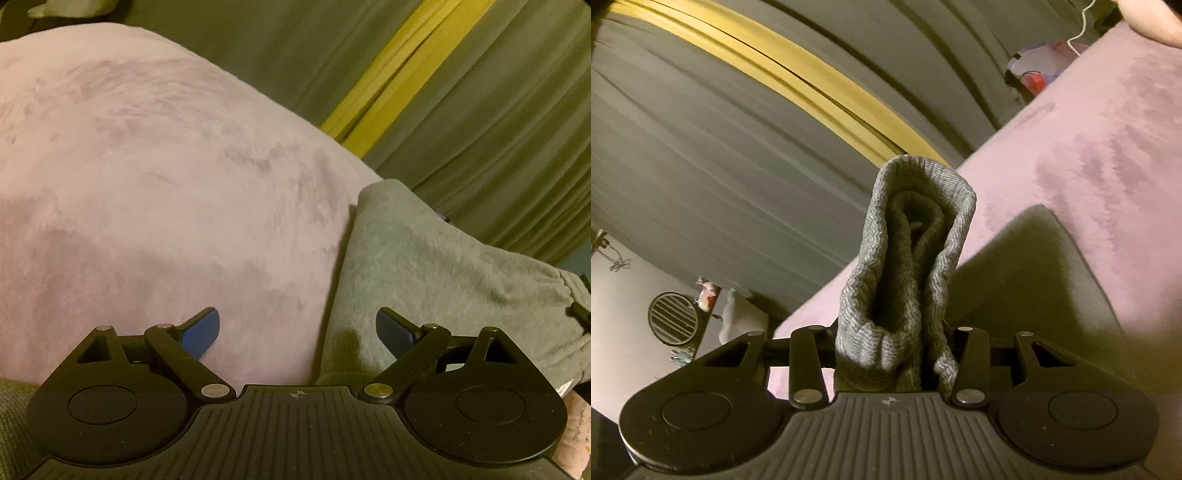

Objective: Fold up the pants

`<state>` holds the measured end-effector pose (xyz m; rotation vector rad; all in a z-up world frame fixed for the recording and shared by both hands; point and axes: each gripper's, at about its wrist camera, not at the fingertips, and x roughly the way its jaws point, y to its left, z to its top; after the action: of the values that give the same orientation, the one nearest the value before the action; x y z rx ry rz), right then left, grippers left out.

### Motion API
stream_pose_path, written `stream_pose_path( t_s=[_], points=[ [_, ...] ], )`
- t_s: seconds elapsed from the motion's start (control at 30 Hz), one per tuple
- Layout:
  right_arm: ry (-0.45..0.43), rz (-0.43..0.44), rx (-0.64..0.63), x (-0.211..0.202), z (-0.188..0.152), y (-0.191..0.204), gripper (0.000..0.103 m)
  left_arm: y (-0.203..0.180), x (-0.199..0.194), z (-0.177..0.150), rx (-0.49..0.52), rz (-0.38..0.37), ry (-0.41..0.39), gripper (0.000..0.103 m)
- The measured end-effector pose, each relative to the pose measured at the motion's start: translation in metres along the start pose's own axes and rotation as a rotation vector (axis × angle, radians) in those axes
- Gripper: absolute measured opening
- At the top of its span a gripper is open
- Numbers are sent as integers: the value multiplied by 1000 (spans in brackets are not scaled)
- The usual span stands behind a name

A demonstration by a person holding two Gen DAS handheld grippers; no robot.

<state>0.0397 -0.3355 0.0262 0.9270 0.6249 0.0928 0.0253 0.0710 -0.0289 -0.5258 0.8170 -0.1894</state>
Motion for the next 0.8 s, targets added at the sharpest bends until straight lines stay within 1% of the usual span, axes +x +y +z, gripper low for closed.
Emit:
stream_pose_path(
  t_s=[0.27, 0.33, 0.37, 0.4, 0.43, 0.47, 0.5, 0.53, 0.57, 0.67, 0.77, 0.8],
  points=[
    [56, -109, -44, 9, -15, -32, 44, -6, 11, -4, 32, 40, 25, 95],
    [81, -159, -55, 12, -19, -42, 49, -7, 12, -4, 40, 46, 28, 95],
    [91, -203, -68, 12, -20, -46, 52, -7, 13, -4, 42, 49, 29, 95],
    [83, -259, -95, 11, -22, -48, 62, -7, 13, -5, 44, 54, 31, 95],
    [57, -317, -129, 6, -24, -48, 66, -7, 14, -5, 46, 58, 34, 95],
    [11, -382, -184, 0, -25, -46, 73, -8, 15, -5, 49, 60, 37, 95],
    [-22, -417, -223, -5, -27, -45, 81, -9, 16, -5, 54, 63, 40, 95],
    [-67, -445, -254, -12, -29, -43, 83, -10, 18, -5, 63, 70, 43, 95],
    [-100, -457, -277, -18, -31, -41, 83, -11, 19, -6, 70, 75, 46, 95],
    [-141, -465, -343, -24, -42, -35, 83, -16, 22, -7, 104, 96, 55, 95],
    [-179, -455, -423, -24, -52, -20, 83, -20, 21, -9, 126, 111, 49, 95],
    [-195, -440, -448, -22, -55, -16, 83, -20, 21, -10, 130, 117, 46, 95]
  ],
)
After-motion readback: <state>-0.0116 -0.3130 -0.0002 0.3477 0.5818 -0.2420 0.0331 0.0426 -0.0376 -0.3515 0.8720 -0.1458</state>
